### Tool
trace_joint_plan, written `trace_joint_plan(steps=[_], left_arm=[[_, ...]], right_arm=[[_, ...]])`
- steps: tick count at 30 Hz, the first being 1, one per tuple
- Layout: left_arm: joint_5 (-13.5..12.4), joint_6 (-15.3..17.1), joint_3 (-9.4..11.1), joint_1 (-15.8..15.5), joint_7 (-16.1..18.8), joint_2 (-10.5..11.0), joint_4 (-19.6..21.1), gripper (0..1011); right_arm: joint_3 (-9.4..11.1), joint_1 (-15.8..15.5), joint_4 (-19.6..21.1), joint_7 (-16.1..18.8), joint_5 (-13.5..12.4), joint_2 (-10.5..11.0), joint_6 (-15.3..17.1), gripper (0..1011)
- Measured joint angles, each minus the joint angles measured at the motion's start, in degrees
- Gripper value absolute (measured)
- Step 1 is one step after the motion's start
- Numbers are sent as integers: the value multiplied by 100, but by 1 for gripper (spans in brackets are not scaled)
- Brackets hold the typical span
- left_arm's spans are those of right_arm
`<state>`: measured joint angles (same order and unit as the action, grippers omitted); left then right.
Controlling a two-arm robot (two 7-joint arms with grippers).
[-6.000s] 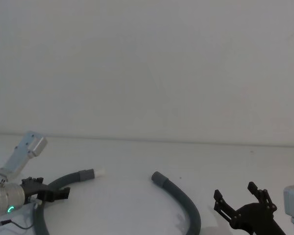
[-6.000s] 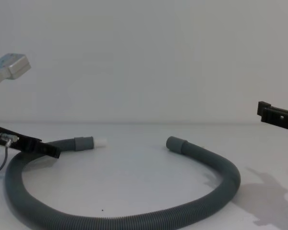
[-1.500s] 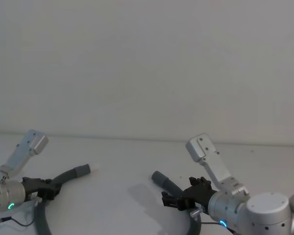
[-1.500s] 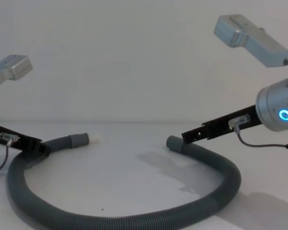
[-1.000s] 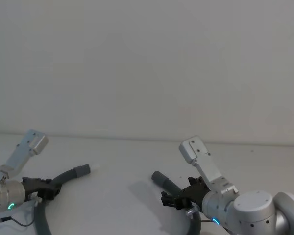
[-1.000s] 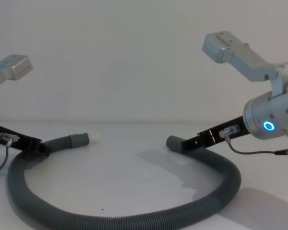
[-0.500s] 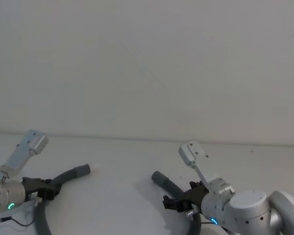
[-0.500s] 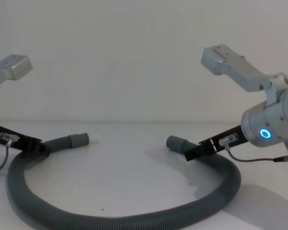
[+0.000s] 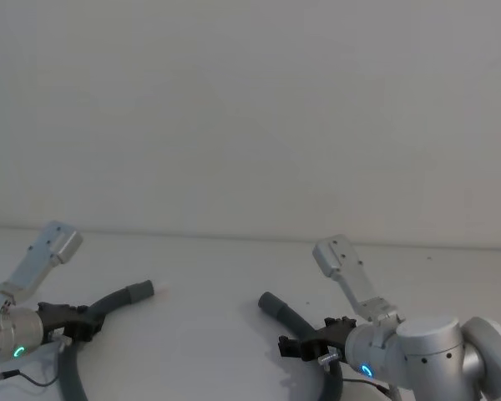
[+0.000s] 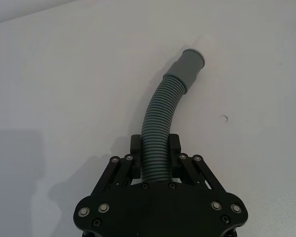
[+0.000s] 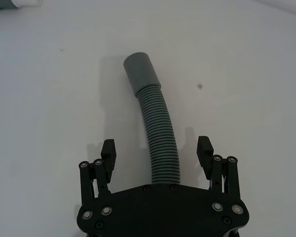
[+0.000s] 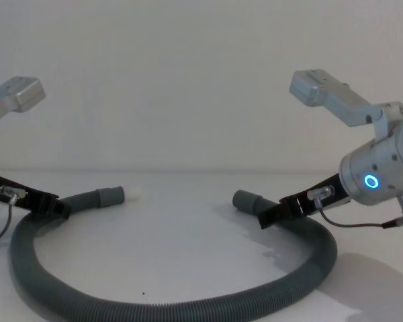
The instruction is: Use both hands to pick up one end of the pipe from the table, align the ends, and insert them.
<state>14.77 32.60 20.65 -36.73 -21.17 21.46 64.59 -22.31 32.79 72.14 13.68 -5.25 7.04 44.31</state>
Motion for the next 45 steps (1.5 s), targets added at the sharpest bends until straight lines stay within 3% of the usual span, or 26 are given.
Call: trace_joint_plan(steps=[11, 14, 18, 36, 45], left_arm=[[0, 0, 0, 0, 0, 0, 0, 290], [0, 0, 0, 0, 0, 0, 0, 290], [0, 0, 0, 0, 0, 0, 0, 290], [0, 0, 0, 0, 0, 0, 0, 290], [0, 0, 0, 0, 0, 0, 0, 290]], right_arm=[[207, 42, -112, 2, -98, -123, 193, 1002], [240, 50, -137, 1, -106, -145, 218, 960], [275, 57, -162, -3, -118, -165, 238, 881], [344, 71, -211, -22, -141, -209, 289, 291], [355, 74, -217, -26, -146, -215, 298, 249]])
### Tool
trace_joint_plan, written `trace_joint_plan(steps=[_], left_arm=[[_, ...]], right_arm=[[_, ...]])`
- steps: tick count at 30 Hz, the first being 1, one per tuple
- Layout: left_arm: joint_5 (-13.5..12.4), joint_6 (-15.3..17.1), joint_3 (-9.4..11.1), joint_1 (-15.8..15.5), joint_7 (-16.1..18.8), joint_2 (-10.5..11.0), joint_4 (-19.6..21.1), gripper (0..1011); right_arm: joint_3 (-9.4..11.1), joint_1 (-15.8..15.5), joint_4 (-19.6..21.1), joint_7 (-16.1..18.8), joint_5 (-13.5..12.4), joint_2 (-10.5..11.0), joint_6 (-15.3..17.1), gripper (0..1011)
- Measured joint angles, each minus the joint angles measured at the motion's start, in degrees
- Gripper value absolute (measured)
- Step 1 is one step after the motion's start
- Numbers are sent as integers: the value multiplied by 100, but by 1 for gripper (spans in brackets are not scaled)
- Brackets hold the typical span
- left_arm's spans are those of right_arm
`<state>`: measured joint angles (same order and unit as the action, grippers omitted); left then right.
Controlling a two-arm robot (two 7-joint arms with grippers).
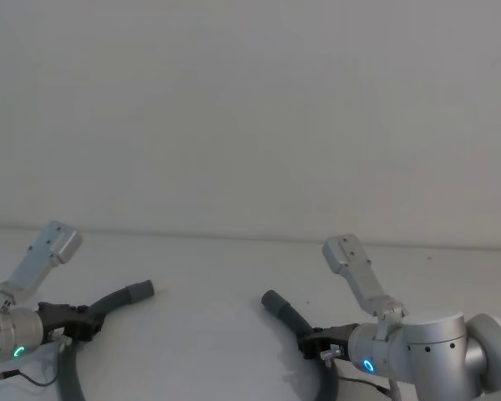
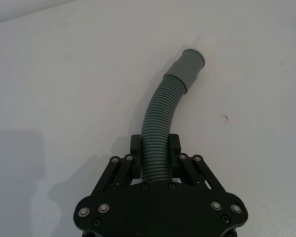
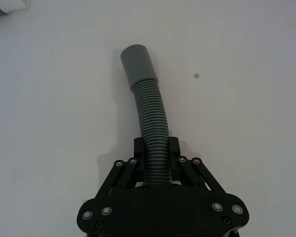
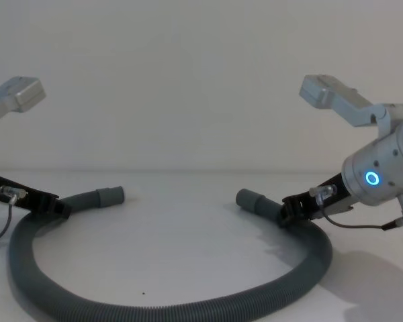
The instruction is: Use both hands to pick up one end of the pipe from the table, align the ends, and insert them.
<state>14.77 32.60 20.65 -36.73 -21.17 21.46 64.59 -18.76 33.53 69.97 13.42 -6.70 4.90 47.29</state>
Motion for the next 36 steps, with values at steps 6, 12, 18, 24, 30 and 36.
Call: trace_joint_plan(steps=[6, 12, 18, 24, 30, 36], left_arm=[[0, 0, 0, 0, 0, 0, 0, 290], [0, 0, 0, 0, 0, -1, 0, 290], [-7, -1, 0, 0, -9, 1, 0, 290], [-42, -81, 42, -10, -125, 43, 3, 290], [-84, -186, 86, -21, -261, 96, 15, 290], [-126, -308, 139, -36, -409, 159, 35, 290]], right_arm=[[3, 0, -3, 0, 0, -3, 3, 249], [7, 0, -5, 1, 0, -5, 3, 249], [-16, 2, -9, 62, 4, 18, -40, 249], [-97, 5, -6, 256, 19, 105, -220, 248], [-189, -2, 44, 537, 20, 237, -484, 242], [-247, -37, 125, 777, -24, 354, -716, 242]])
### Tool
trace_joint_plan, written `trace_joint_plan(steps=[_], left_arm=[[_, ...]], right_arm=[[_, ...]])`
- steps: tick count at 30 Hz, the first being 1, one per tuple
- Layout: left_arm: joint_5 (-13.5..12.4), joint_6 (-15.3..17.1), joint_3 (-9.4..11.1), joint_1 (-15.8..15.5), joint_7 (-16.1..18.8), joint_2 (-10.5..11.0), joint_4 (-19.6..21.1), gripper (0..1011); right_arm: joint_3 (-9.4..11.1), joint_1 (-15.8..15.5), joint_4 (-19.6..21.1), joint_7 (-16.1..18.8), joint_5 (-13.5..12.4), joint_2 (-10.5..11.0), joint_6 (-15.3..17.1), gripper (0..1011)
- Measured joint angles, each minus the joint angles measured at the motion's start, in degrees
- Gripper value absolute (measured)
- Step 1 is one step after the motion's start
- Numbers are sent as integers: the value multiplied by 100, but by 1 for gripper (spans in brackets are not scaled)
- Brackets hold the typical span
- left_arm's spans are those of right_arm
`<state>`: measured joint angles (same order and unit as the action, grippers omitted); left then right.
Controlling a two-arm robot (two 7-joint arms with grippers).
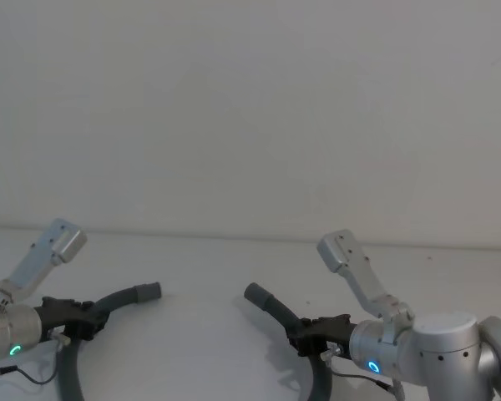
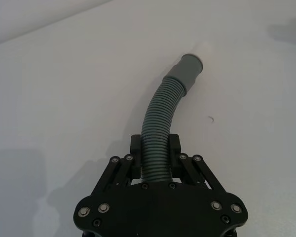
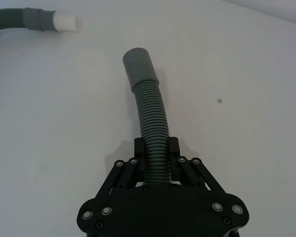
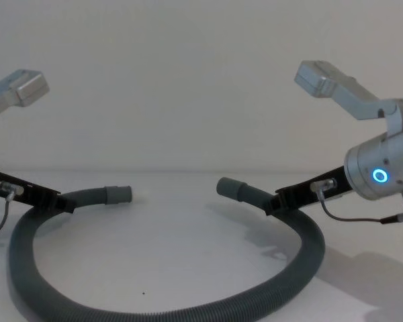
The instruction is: Use both hands to pick up one end of the pipe from the table, align the ends, and insert them.
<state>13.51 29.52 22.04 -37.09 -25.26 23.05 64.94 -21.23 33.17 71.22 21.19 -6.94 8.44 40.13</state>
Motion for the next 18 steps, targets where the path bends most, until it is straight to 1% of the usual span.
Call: trace_joint_plan(steps=[12, 15, 16, 18], left_arm=[[-29, -314, 134, -53, -349, 133, 5, 290], [-17, -418, 161, -63, -471, 169, -2, 290], [-11, -444, 170, -65, -500, 180, -6, 290], [7, -513, 188, -72, -583, 203, -15, 290]], right_arm=[[-115, -6, 63, 479, -134, 224, -316, 241], [-178, 20, 56, 698, -174, 313, -414, 242], [-178, 20, 56, 698, -174, 313, -414, 242], [-223, 38, 40, 815, -197, 361, -468, 242]])
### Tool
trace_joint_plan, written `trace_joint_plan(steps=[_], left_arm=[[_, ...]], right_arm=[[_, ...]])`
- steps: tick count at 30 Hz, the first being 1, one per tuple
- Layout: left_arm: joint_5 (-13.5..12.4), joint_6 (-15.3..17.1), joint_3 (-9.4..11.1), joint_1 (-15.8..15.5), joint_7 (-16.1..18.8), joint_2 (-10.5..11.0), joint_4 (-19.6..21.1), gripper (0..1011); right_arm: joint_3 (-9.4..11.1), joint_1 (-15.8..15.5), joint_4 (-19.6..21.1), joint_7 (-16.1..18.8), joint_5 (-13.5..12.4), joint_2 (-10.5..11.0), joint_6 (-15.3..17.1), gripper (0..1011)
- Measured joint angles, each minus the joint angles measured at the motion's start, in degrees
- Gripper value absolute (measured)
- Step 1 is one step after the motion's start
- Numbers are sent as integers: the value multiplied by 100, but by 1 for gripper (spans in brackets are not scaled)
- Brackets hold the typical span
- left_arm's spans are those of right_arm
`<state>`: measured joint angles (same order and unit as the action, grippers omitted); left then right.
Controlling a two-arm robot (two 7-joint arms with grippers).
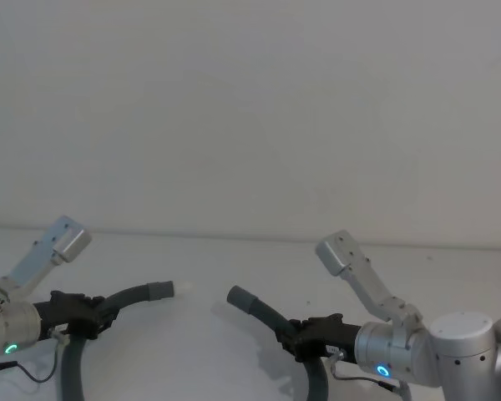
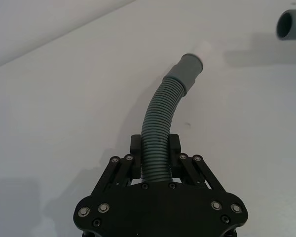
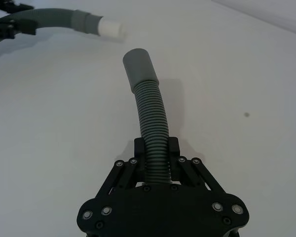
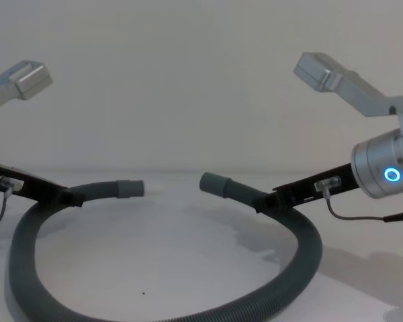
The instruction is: Use both hands to pick up one end of the pipe from the table, align the ends, and insert them.
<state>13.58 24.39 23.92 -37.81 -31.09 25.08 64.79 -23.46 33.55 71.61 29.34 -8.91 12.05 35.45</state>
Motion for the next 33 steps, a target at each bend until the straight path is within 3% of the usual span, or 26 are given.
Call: trace_joint_plan(steps=[13, 33], left_arm=[[165, -455, 152, -85, -662, 135, -160, 290], [381, -879, 315, -175, -1330, 270, -483, 290]], right_arm=[[-256, 162, -252, 567, -97, 186, -226, 242], [-445, 381, -735, 800, -206, 123, -356, 242]])
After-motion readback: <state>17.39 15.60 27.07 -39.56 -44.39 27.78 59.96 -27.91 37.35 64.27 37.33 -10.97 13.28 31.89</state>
